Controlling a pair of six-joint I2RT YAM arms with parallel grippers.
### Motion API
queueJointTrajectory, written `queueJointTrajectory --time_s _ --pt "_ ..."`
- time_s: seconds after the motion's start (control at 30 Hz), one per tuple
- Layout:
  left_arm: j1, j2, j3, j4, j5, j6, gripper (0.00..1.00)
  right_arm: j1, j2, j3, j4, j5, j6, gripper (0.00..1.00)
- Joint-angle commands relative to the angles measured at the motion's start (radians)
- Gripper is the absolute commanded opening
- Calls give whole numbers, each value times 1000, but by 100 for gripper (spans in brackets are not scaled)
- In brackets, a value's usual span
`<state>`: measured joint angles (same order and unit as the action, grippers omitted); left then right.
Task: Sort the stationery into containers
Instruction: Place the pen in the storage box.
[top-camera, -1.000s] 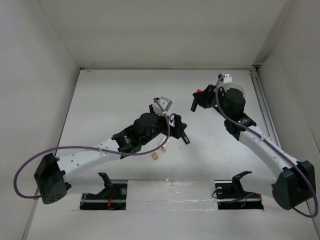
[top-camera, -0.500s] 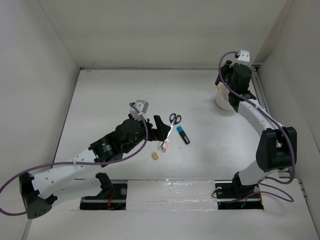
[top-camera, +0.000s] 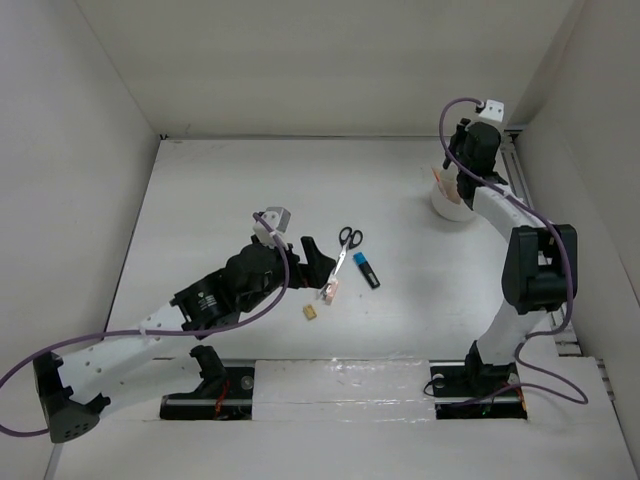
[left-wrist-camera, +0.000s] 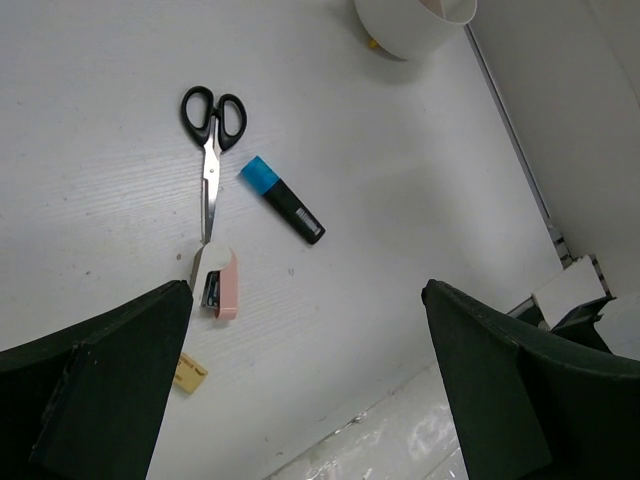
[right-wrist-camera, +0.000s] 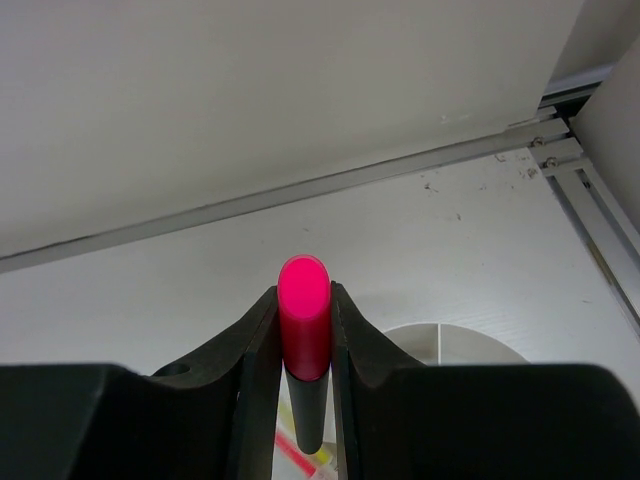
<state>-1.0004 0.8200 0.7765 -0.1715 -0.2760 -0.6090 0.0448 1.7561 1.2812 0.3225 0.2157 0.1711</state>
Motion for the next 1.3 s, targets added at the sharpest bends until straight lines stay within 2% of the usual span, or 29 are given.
queueJointTrajectory --time_s 0.0,0.87,1.07,1.1,1.27 --pt "-3 11 -17 27 9 -3 100 -10 29 56 66 51 -15 0" --pt "-3 11 -17 47 27 6 100 -46 117 47 56 42 -4 0" --pt "-3 11 -17 47 27 15 100 -46 106 27 56 42 5 16" --pt "-3 11 -17 47 27 15 100 -46 106 18 56 31 5 24" --pt "-3 11 -17 47 27 15 100 -55 86 -9 66 22 15 32"
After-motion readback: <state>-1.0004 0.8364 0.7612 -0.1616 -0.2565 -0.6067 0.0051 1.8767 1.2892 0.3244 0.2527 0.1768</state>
